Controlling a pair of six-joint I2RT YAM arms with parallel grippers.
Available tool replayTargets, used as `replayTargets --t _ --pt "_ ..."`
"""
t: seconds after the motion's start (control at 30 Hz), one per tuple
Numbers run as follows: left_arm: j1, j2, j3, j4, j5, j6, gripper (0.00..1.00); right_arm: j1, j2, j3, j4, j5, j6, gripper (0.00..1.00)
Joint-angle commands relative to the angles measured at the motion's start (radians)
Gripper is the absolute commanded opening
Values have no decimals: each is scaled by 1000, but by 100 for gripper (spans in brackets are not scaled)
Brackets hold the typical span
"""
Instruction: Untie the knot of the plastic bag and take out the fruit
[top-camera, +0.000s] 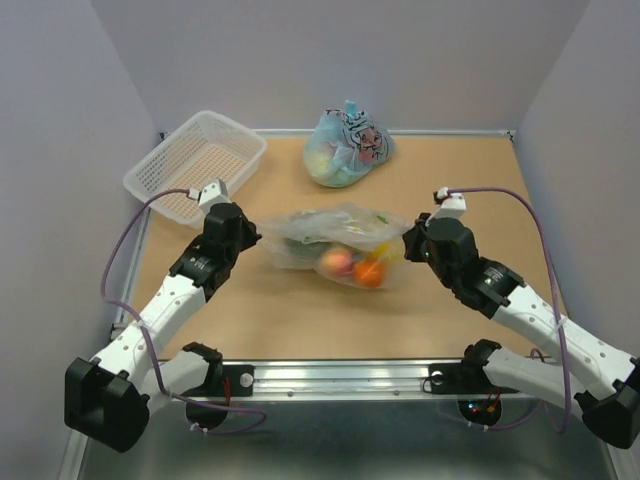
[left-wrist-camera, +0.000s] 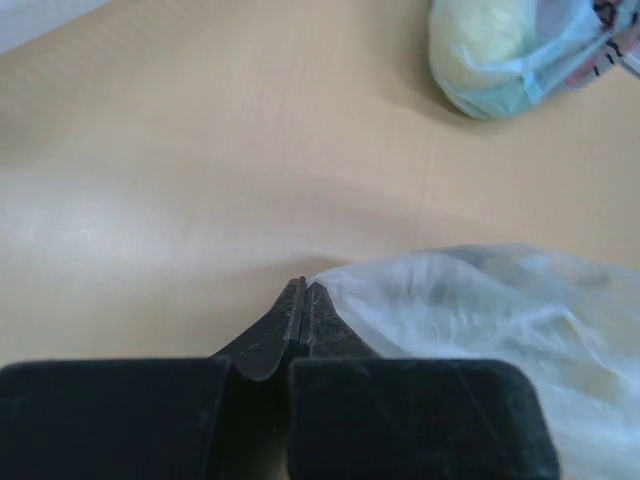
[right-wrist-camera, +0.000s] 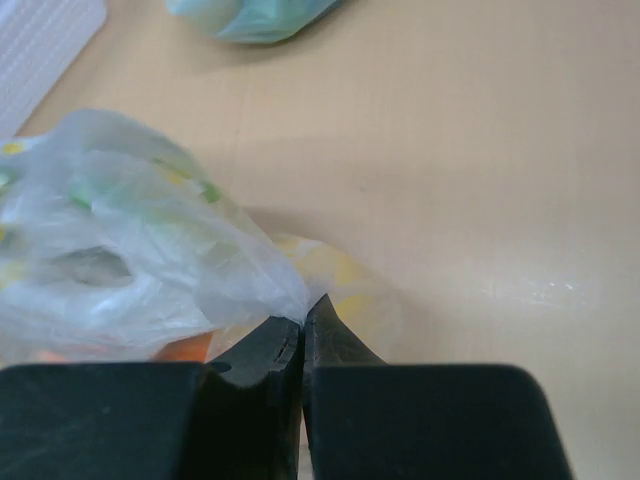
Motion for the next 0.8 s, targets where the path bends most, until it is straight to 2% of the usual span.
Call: replayTargets --t 0.0,0.1,0.13,0.23,0.33,0.37,0.43,0.47,0.5,0.53,0.57,0.67,0.73,0.77 --pt "146 22 -5 -24 3 -7 0 -13 -89 -75 -43 274 132 1" --pt "195 53 -43 25 110 -33 0 -13 -149 -111 -59 265 221 1" --pt "193 62 -52 33 129 -33 0 -13 -152 -123 -60 215 225 2" --pt "193 39 -86 101 229 -16 0 -13 -123 -120 -60 79 152 4" --pt "189 2 -111 160 331 22 0 -13 -88 -105 -66 -58 49 16" --pt "187 -23 -111 165 348 35 0 -13 -82 -82 -77 -84 27 30" --pt "183 -51 -109 162 381 70 10 -13 -65 -44 -121 -120 -21 48" --pt "180 -82 -106 157 396 79 16 -13 -57 10 -140 -124 -40 64" --pt "180 -99 -103 151 402 87 23 -13 -50 38 -161 -129 -74 70" --pt "175 -116 -92 139 407 93 39 -13 -21 74 -207 -138 -91 75" --pt "167 -151 -85 134 408 107 48 -13 -5 108 -229 -147 -108 82" --pt "122 -208 -37 62 378 124 74 -13 76 278 -305 -227 -177 89" --pt "75 -220 7 24 335 130 83 -13 131 321 -332 -244 -191 94" --pt "39 -217 26 4 306 131 84 -13 150 340 -335 -246 -193 95"
